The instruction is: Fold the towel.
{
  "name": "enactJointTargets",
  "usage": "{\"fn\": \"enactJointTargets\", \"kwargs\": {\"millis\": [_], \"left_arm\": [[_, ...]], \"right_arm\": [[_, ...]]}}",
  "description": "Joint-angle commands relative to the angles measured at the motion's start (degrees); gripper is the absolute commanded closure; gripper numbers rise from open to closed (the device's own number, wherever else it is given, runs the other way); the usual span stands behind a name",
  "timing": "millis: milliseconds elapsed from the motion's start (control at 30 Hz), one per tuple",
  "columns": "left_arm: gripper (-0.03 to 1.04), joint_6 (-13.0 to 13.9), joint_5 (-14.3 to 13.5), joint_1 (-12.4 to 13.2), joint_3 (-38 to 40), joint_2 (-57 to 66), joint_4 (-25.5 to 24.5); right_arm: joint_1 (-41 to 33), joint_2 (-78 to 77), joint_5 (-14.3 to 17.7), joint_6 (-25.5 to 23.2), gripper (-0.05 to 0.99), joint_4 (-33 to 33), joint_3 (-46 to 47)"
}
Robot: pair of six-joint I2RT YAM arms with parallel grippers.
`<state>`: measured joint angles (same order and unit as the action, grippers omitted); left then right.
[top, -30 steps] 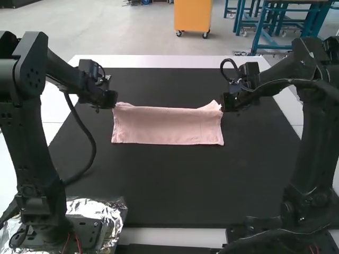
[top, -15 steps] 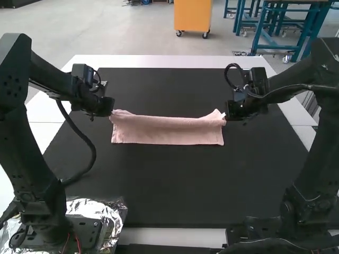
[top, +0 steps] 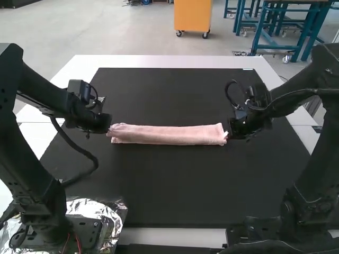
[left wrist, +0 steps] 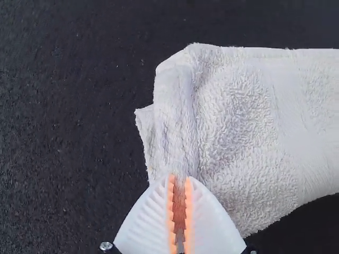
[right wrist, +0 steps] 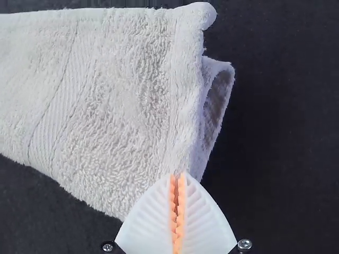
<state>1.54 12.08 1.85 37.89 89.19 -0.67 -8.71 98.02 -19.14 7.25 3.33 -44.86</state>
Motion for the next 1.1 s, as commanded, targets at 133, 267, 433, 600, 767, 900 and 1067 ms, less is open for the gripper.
{"fn": "enactJointTargets", "kwargs": {"millis": [133, 267, 433, 600, 767, 900, 1067], "left_arm": [[0.02, 0.48, -1.44, 0.0, -1.41, -1.91, 1.19], [0.03, -1.63, -1.44, 0.09, -0.71, -4.02, 3.22], [0.03, -3.56, -1.35, 0.0, 0.78, -6.57, 3.57], [0.04, -4.79, -1.35, -0.09, 1.75, -6.92, 2.6], [0.04, -4.97, -1.35, -0.18, 2.1, -6.92, 2.16], [0.04, -5.76, -1.27, -0.26, 2.01, -6.92, 2.51], [0.04, -6.02, -1.35, -0.18, 2.1, -6.92, 3.04]], "right_arm": [[1.06, -1.87, 0.33, 1.28, 0.02, -0.08, 0.48], [0.98, -4.85, 0.24, 1.9, 0.02, 0.36, -0.67], [0.54, -5.12, 0.42, 1.63, 0.02, -0.52, -0.84], [0.36, -2.66, 0.5, 1.63, 0.02, -2.1, -1.11], [0.01, -0.11, 0.5, 1.72, 0.02, -3.51, -1.98], [-0.43, 2.09, 0.42, 1.72, 0.02, -4.48, -3.21], [-0.61, 5.17, 0.42, 1.9, 0.02, -5.18, -4.97]]}}
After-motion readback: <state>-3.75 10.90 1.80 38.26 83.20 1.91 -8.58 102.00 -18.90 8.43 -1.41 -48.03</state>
